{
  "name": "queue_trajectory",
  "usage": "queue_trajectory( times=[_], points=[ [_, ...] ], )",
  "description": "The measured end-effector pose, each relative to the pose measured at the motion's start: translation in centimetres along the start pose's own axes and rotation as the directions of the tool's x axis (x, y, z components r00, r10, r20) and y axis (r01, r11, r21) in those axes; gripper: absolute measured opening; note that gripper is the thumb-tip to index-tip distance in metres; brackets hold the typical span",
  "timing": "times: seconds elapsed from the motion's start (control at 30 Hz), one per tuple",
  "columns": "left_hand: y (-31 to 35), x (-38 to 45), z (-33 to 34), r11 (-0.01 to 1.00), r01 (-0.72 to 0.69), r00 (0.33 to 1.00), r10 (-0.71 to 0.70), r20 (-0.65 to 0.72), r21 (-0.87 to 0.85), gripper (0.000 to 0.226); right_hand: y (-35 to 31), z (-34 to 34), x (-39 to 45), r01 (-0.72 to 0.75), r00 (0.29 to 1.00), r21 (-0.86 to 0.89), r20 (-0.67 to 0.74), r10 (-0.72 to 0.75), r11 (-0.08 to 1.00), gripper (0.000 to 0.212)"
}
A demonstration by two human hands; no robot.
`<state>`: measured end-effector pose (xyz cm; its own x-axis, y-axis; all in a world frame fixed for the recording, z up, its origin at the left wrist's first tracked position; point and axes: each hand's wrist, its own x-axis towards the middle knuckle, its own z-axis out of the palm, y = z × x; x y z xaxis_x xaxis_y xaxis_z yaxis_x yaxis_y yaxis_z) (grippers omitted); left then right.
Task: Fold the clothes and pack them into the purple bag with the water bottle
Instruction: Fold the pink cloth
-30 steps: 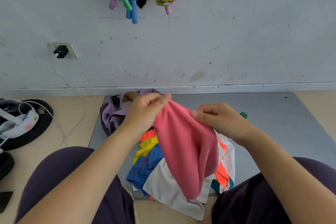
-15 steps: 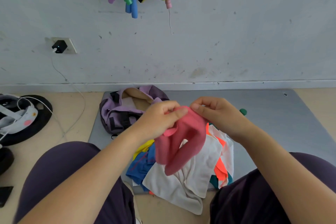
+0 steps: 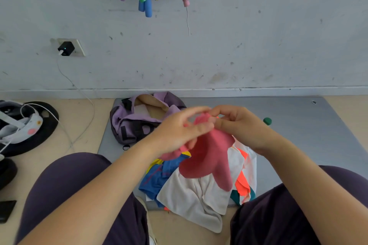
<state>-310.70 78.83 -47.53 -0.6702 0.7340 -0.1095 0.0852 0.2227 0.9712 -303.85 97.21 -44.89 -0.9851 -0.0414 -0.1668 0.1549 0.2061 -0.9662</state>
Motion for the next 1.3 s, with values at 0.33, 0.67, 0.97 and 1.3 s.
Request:
queue_trajectory(
  times=[0.33, 0.67, 0.97, 1.3],
  points=[
    [-0.1, 1.1, -2.8, 0.995, -0.019, 0.825, -0.038, -0.564, -0.096, 0.022, 0.4, -1.1, -0.2, -0.041, 0.999, -0.1, 0.023, 0.044, 0.994, 0.013],
    [-0.1, 0.1, 0.0, 0.998, -0.001, 1.0, 0.003, -0.023, 0.061, 0.032, -0.1, -0.2, -0.3, 0.005, 1.0, -0.001, 0.031, -0.005, 1.0, 0.014],
    [-0.1, 0.8, -3.3, 0.996, 0.073, 0.875, -0.089, -0.476, -0.051, 0.036, -0.3, -2.1, -0.4, -0.026, 0.996, -0.102, -0.086, 0.017, 0.994, 0.018],
    [0.6, 0.6, -2.6, 0.906, 0.071, 0.924, -0.217, -0.314, -0.417, 0.029, -0.2, -1.1, -0.2, -0.033, 0.991, 0.065, -0.127, 0.042, 0.997, 0.014]
  ],
)
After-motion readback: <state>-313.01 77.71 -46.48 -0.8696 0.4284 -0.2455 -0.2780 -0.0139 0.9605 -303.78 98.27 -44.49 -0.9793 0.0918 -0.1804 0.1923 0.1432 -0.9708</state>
